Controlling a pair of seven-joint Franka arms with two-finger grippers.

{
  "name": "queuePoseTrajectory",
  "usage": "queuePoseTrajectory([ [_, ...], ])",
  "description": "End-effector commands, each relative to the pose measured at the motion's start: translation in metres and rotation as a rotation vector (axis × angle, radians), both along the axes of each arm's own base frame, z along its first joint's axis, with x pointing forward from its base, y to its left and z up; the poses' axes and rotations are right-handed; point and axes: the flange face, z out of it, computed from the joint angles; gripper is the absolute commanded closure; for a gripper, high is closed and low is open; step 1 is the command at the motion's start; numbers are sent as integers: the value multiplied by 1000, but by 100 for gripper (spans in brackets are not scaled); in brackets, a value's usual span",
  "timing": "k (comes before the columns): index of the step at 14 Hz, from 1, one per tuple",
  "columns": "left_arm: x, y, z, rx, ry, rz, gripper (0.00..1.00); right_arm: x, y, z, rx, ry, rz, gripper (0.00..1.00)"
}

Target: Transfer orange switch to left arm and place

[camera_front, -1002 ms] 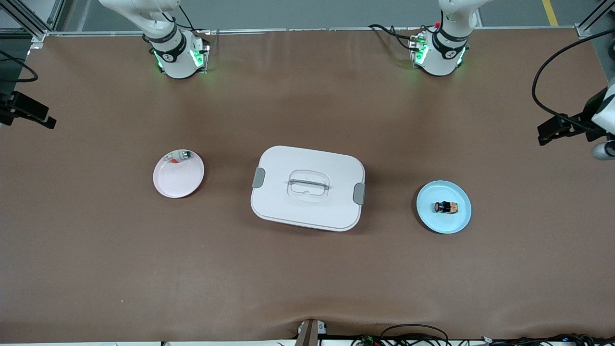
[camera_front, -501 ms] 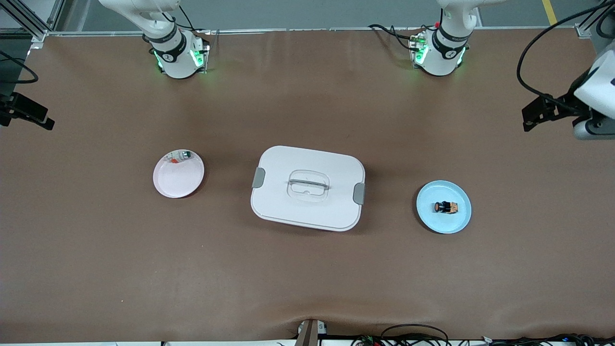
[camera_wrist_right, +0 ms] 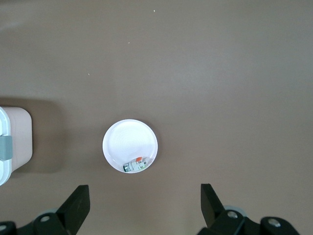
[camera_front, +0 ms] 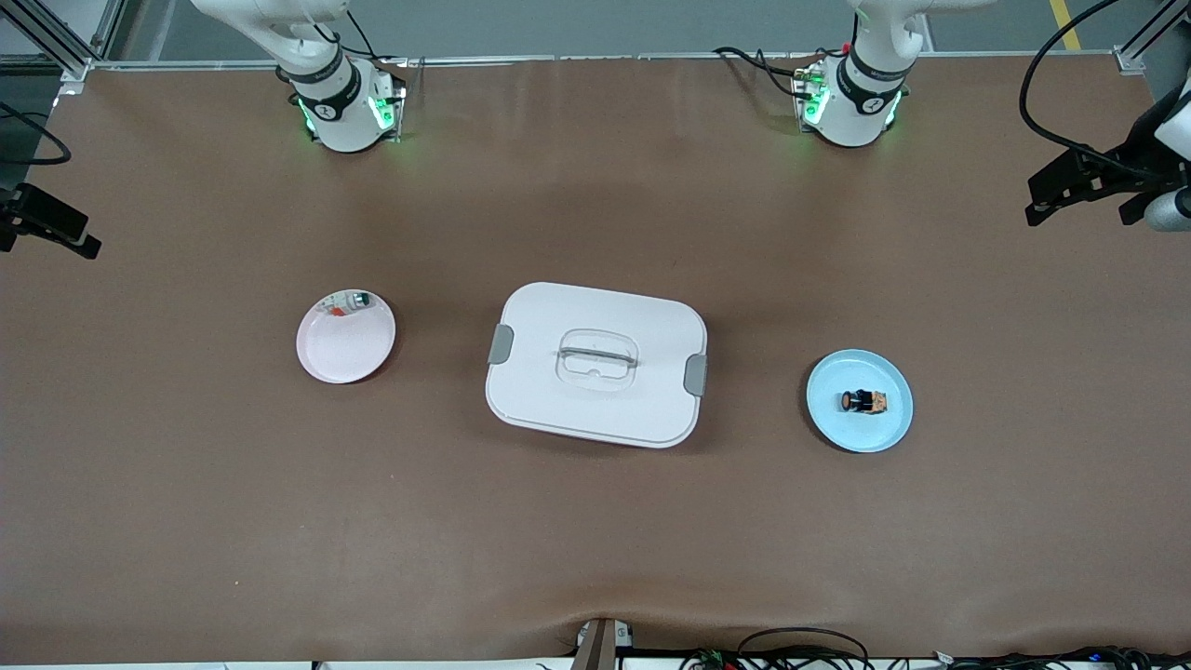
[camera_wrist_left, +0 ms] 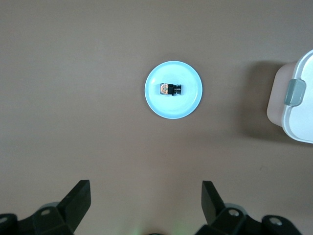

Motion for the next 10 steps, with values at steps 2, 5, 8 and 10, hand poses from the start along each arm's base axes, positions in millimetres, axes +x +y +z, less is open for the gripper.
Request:
queuePoseTrajectory([
  [2,-10,-1,6,-15,1,-8,0,-7,1,4,-7,-13,-3,0],
  [5,-13,-1,6,-17,16,4,0,-6,1,3,-6,-14,-3,0],
  [8,-10,-7,1,-26,20,-1,0,-6,1,3,-6,-15,-3,0],
  [10,-9,-8,1,-26,17,19,0,-6,1,3,-6,-14,-3,0],
])
